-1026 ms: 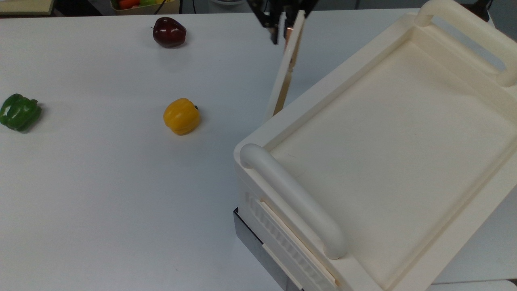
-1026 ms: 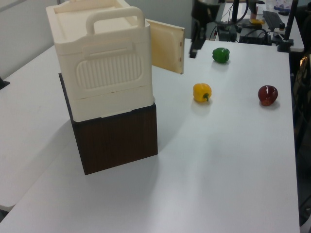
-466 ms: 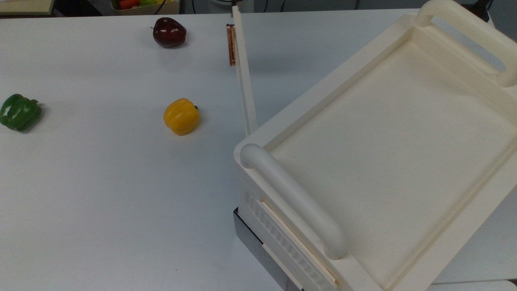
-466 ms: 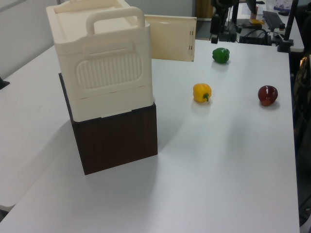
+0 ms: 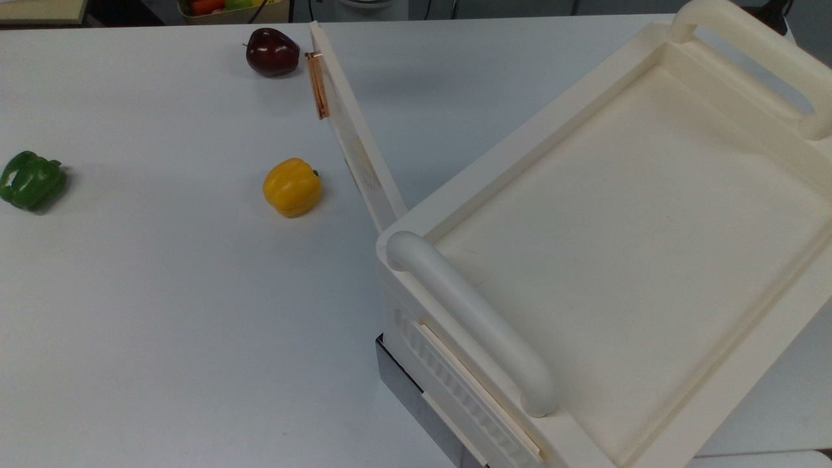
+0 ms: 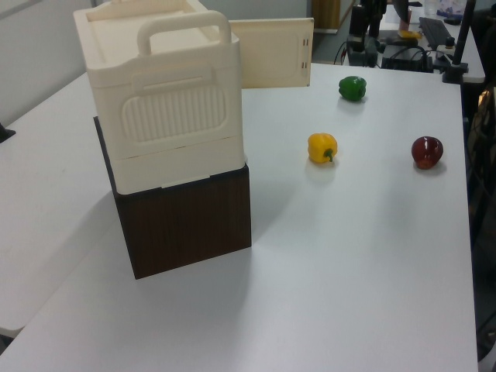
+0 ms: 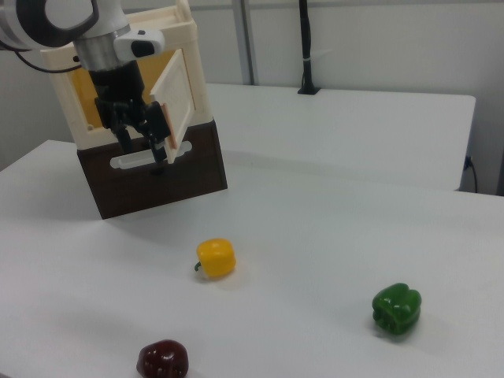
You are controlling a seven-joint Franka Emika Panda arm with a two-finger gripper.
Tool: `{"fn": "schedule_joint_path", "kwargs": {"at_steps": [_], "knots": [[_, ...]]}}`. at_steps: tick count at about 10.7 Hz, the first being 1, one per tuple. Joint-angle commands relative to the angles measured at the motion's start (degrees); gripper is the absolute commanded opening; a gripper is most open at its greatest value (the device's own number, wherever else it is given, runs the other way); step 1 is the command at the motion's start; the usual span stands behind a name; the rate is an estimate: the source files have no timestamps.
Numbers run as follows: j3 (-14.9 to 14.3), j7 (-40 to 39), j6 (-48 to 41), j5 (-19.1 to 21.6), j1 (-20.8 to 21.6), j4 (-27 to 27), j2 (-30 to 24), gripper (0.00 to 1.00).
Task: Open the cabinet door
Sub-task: 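Swing the door outward on its hinge with the gripper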
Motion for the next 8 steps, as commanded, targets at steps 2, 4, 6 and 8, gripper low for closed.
{"fn": "schedule_joint_path", "kwargs": {"at_steps": [2,4,6,8], "knots": [[-3.47,0.33,-1.48,1.62,0.55,0.53,0.35,1.00],[-3.56,-1.25,-1.48,2.50,0.45,1.51,1.32,1.00],[-3.56,-2.31,-1.74,2.51,0.19,1.51,1.42,1.00],[-3.56,-2.22,-1.66,2.42,-0.77,2.30,1.68,1.00]]}}
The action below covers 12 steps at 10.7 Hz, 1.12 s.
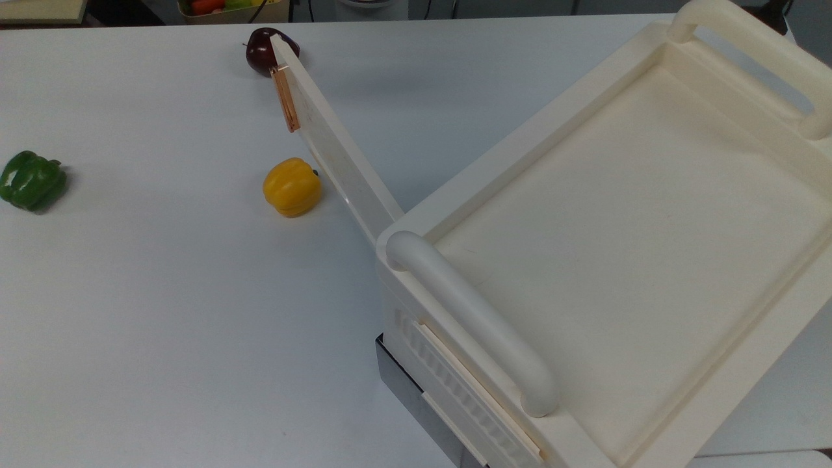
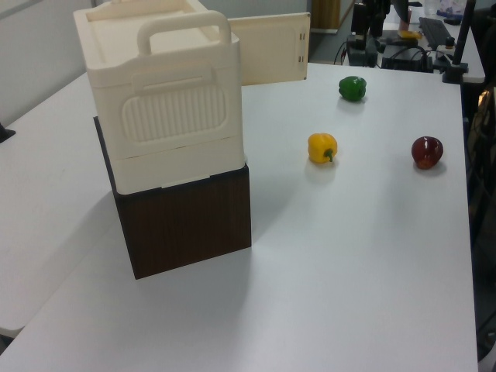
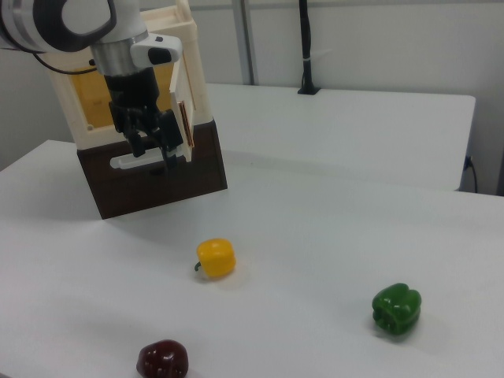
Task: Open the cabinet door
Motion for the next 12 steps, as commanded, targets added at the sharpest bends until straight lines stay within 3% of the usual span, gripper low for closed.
{"fn": "schedule_joint_path", "kwargs": {"at_steps": [1,12], "knots": [[-0.52,-1.49,-0.72,1.03,-0.88,1.89,0.82,1.00],[-0.43,-1.05,-1.24,1.03,-0.71,1.98,1.52,1.00]]}}
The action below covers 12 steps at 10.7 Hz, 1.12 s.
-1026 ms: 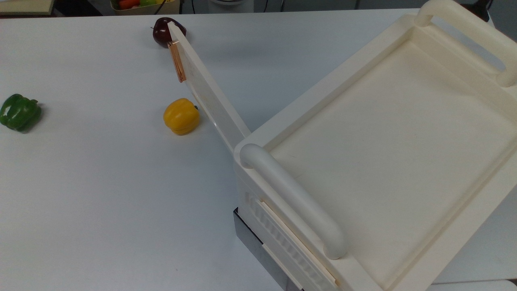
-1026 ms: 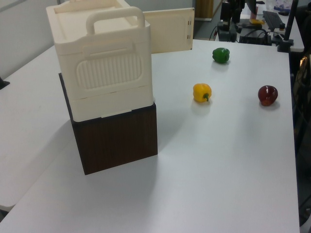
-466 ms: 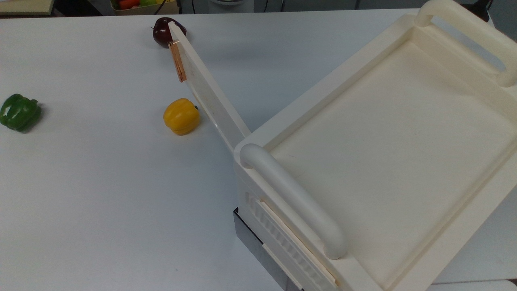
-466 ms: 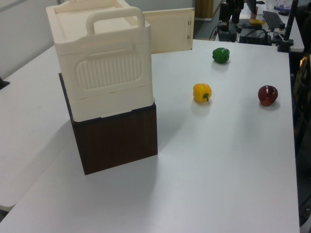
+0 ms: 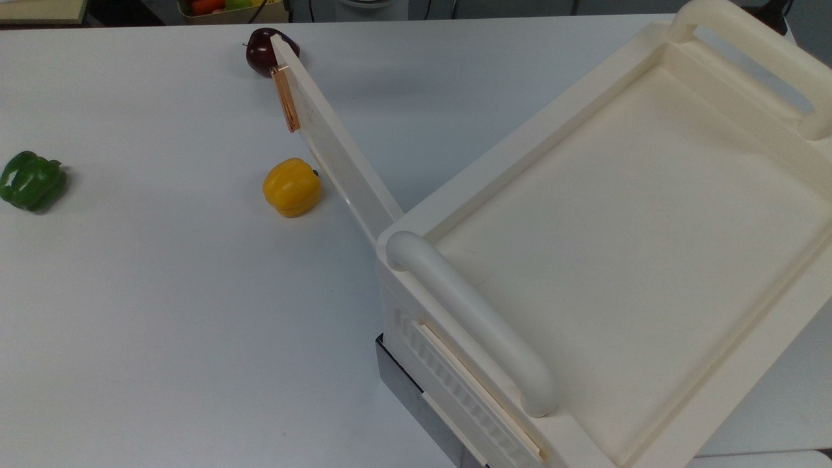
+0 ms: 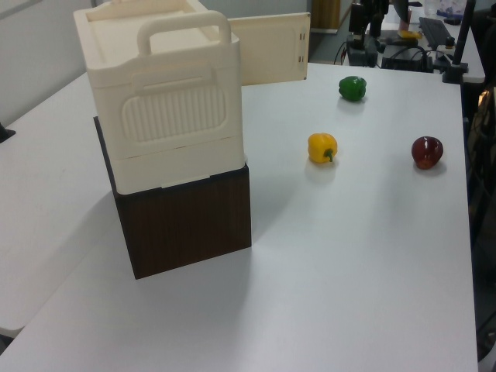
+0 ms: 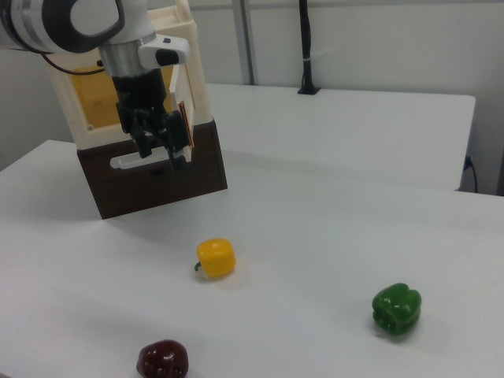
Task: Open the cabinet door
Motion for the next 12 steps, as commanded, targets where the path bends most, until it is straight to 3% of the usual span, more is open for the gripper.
{"fn": "schedule_joint_path", "kwargs": {"at_steps": [1,12], "knots": [[-0.28,-1.04,-1.24,1.02,-0.08,0.86,0.22,1.00],[-0.28,-1.04,-0.45,1.02,-0.08,0.86,0.39,1.00]]}}
